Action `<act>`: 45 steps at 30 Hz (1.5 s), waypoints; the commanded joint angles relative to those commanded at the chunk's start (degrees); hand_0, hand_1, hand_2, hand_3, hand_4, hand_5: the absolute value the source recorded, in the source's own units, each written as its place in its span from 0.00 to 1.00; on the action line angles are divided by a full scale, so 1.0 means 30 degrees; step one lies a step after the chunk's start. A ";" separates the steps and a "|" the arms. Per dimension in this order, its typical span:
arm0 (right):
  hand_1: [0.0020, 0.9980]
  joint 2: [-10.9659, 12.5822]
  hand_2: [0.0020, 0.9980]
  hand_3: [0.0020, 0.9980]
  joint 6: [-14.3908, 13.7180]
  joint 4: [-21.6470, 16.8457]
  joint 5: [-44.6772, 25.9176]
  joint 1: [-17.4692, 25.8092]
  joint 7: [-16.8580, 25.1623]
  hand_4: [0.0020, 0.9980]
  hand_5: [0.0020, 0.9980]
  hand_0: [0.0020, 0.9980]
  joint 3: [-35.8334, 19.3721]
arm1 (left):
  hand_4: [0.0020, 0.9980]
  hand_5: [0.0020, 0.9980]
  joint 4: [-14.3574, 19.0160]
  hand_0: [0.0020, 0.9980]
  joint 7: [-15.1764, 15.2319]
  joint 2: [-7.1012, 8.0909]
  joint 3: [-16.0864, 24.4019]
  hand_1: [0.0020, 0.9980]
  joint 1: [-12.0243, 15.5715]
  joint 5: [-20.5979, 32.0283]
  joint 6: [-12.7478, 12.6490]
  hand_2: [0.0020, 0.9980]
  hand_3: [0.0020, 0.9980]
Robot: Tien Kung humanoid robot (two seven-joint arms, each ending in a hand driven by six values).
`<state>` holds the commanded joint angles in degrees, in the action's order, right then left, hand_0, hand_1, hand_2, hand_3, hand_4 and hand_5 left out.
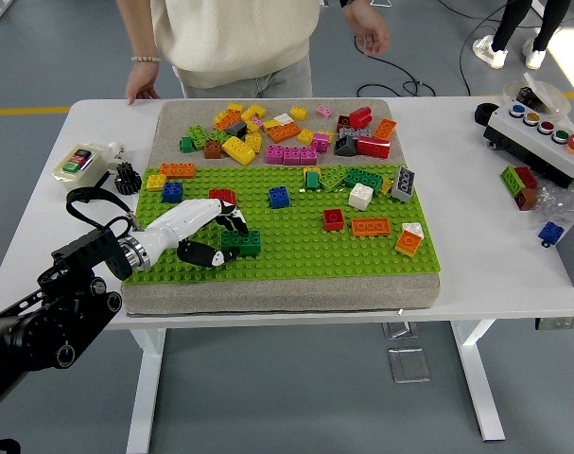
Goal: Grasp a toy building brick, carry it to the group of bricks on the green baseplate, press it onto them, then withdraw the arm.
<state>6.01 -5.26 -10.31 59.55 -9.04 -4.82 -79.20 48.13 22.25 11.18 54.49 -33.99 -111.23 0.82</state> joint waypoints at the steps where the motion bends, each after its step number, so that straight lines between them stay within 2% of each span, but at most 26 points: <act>1: 0.68 -0.0002 0.72 0.64 0.0001 0.0000 -0.0004 0.0003 0.0004 0.91 0.50 0.76 -0.0002 | 0.62 0.00 0.0006 0.60 0.0005 0.0002 -0.0008 0.58 0.0009 0.0008 -0.0013 0.56 0.53; 26: 0.68 0.0010 0.72 0.64 0.0002 0.0000 -0.0001 0.0040 0.0036 0.91 0.50 0.76 -0.0128 | 0.65 0.00 0.0303 0.61 0.0053 0.0278 0.0249 0.58 0.0300 -0.0088 0.0409 0.57 0.53; 27: 0.68 0.0006 0.72 0.64 -0.0005 0.0000 -0.0003 0.0034 0.0040 0.91 0.50 0.76 -0.0127 | 0.72 0.00 0.0288 0.65 0.0044 0.0280 0.0266 0.61 0.0301 -0.0109 0.0500 0.58 0.55; 32: 0.68 0.0006 0.72 0.64 0.0008 0.0000 0.0008 0.0057 0.0022 0.91 0.50 0.76 -0.0144 | 0.72 0.00 0.0191 0.65 -0.0001 0.0242 0.0274 0.61 0.0305 -0.0167 0.0767 0.58 0.55; 33: 0.68 0.0008 0.72 0.64 0.0011 0.0000 0.0008 0.0064 0.0019 0.91 0.50 0.76 -0.0146 | 0.81 0.00 0.0170 0.77 -0.0011 0.0232 0.0276 0.68 0.0306 -0.0179 0.0786 0.60 0.56; 38: 0.68 0.0020 0.72 0.64 0.0024 0.0000 0.0008 0.0062 0.0003 0.91 0.50 0.76 -0.0157 | 0.81 0.00 0.0100 0.77 -0.0077 0.0199 0.0294 0.68 0.0291 -0.0226 0.0828 0.60 0.56; 39: 0.68 0.0017 0.72 0.64 0.0027 0.0000 0.0004 0.0060 0.0003 0.91 0.50 0.76 -0.0156 | 0.87 0.01 0.0091 0.79 -0.0096 0.0186 0.0300 0.72 0.0282 -0.0225 0.0808 0.61 0.58; 44: 0.68 0.0007 0.72 0.64 0.0007 0.0000 -0.0029 0.0035 0.0024 0.91 0.50 0.76 -0.0142 | 0.87 0.01 0.0027 0.79 -0.0132 0.0160 0.0357 0.72 0.0242 -0.0269 0.0737 0.61 0.58; 45: 0.68 0.0008 0.72 0.64 0.0003 0.0000 -0.0035 0.0034 0.0027 0.91 0.50 0.76 -0.0139 | 0.89 0.02 0.0029 0.81 -0.0132 0.0164 0.0381 0.72 0.0241 -0.0273 0.0737 0.62 0.59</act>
<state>6.04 -5.25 -10.31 59.45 -8.94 -4.74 -79.62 48.22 21.86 11.67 55.63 -33.27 -112.05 3.04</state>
